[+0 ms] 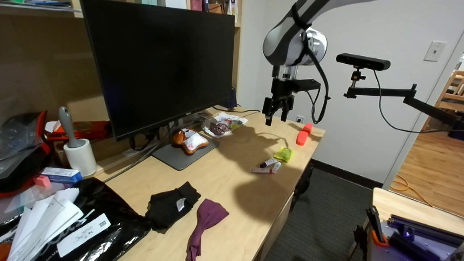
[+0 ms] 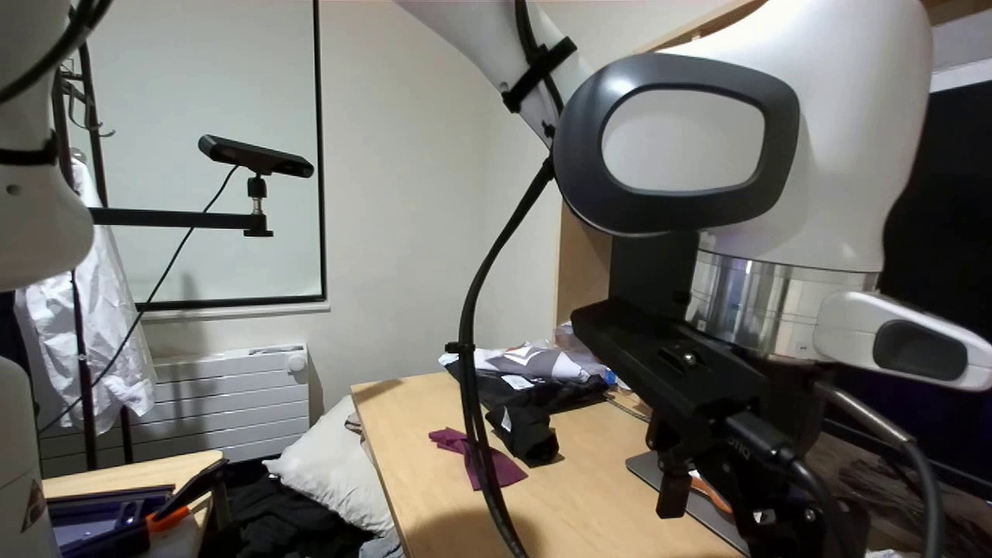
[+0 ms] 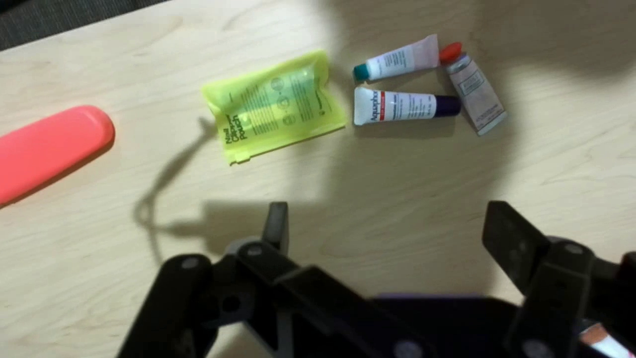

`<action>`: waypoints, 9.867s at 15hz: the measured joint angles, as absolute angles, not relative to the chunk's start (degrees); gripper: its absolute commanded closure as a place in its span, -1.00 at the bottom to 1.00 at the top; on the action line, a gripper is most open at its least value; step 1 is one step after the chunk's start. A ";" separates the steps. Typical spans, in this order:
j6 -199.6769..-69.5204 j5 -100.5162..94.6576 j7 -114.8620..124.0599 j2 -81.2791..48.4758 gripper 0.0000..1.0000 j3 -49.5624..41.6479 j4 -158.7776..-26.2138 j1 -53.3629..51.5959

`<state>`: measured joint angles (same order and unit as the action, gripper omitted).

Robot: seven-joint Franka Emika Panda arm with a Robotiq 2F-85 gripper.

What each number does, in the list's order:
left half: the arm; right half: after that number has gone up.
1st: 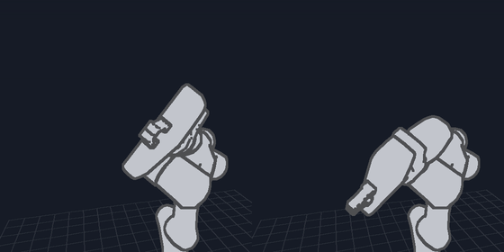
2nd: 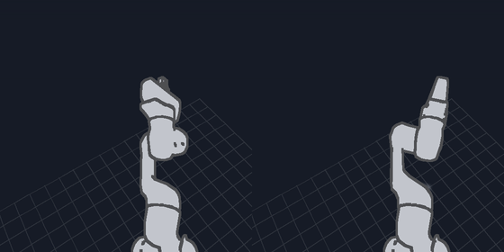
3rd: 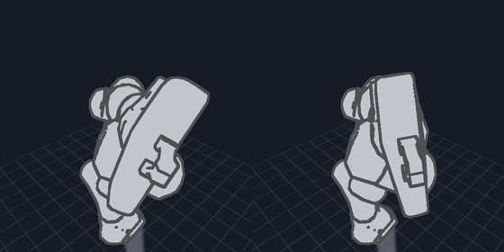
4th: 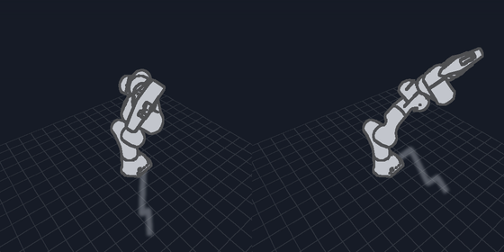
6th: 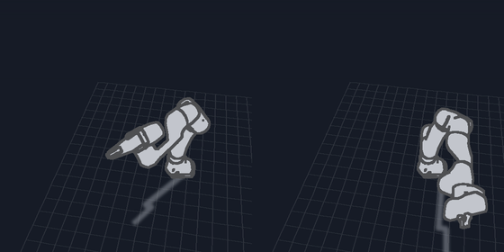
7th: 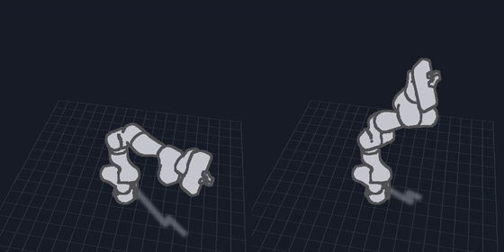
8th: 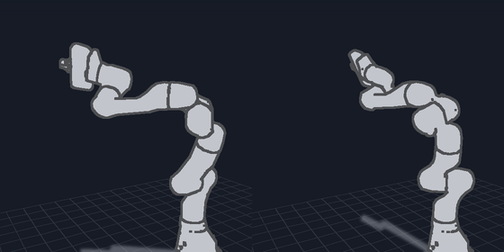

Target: Move the maroon cloth to the left then move the yellow object to the left

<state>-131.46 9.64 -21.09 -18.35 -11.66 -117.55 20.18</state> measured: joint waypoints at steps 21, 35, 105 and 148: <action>-151.00 40.74 -19.97 -17.22 -1.00 -11.26 -128.27 26.19; -169.55 44.67 -5.29 -24.62 -1.00 -13.84 -134.14 19.44; -143.80 1.34 33.79 -32.68 0.81 -21.66 -121.05 6.14; -163.52 16.77 29.54 -6.73 0.67 3.77 -158.74 -2.03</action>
